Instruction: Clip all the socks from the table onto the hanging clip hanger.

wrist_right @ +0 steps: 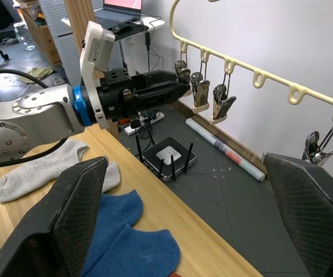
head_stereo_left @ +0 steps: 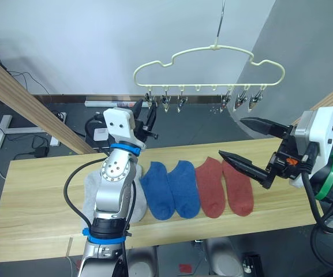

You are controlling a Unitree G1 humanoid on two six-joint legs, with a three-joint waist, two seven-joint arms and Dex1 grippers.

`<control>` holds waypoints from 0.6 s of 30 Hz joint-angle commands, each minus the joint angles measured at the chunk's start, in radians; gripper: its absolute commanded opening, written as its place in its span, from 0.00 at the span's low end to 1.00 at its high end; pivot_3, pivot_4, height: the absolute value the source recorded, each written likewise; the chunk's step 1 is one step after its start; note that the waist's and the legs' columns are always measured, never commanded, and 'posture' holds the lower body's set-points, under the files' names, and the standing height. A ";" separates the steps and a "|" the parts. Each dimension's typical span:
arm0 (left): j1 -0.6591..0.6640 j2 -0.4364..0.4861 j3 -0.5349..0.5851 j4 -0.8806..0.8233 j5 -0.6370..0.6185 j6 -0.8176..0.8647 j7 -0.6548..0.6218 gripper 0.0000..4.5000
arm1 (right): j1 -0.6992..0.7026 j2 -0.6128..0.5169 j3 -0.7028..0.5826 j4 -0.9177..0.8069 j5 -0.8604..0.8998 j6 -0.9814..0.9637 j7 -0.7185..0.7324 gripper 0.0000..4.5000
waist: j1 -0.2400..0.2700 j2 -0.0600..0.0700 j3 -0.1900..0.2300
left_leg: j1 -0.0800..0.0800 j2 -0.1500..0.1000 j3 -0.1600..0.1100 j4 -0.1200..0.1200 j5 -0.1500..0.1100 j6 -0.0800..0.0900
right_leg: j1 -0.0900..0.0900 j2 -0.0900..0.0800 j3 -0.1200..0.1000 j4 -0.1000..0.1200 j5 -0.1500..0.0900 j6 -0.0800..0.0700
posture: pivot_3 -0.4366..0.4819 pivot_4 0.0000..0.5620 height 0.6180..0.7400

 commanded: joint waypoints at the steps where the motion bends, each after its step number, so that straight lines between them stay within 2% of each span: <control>1: -0.013 -0.008 -0.008 -0.032 0.003 -0.019 0.007 0.40 | -0.008 -0.009 -0.009 -0.020 0.013 -0.021 -0.005 1.00 | 0.000 0.000 0.000 | 0.000 0.000 0.000 0.000 0.000 0.000 | 0.000 0.000 0.000 0.000 0.000 0.000 | 0.23 0.73 1.00; 9: -0.013 -0.019 -0.008 -0.057 -0.039 -0.011 -0.016 0.40 | -0.070 0.000 0.022 0.003 0.017 -0.023 -0.019 1.00 | -0.001 0.000 0.000 | -0.002 0.000 0.000 0.000 0.000 0.000 | -0.002 0.000 0.000 0.000 0.000 0.001 | 0.24 0.72 1.00; 14: -0.030 -0.025 0.000 -0.061 -0.031 0.005 0.010 0.40 | -0.070 0.002 0.031 0.002 0.014 -0.024 -0.021 1.00 | -0.001 0.000 0.000 | -0.015 0.000 0.000 0.002 0.000 -0.001 | -0.015 0.000 0.000 0.002 0.001 0.001 | 0.24 0.72 1.00; 18: -0.036 -0.027 -0.004 -0.072 -0.038 0.011 0.011 0.40 | -0.062 0.004 0.032 0.000 0.010 -0.025 -0.017 1.00 | 0.000 0.000 0.000 | -0.015 0.000 0.000 0.002 0.000 0.000 | -0.015 -0.002 0.000 0.002 0.001 0.002 | 0.24 0.72 1.00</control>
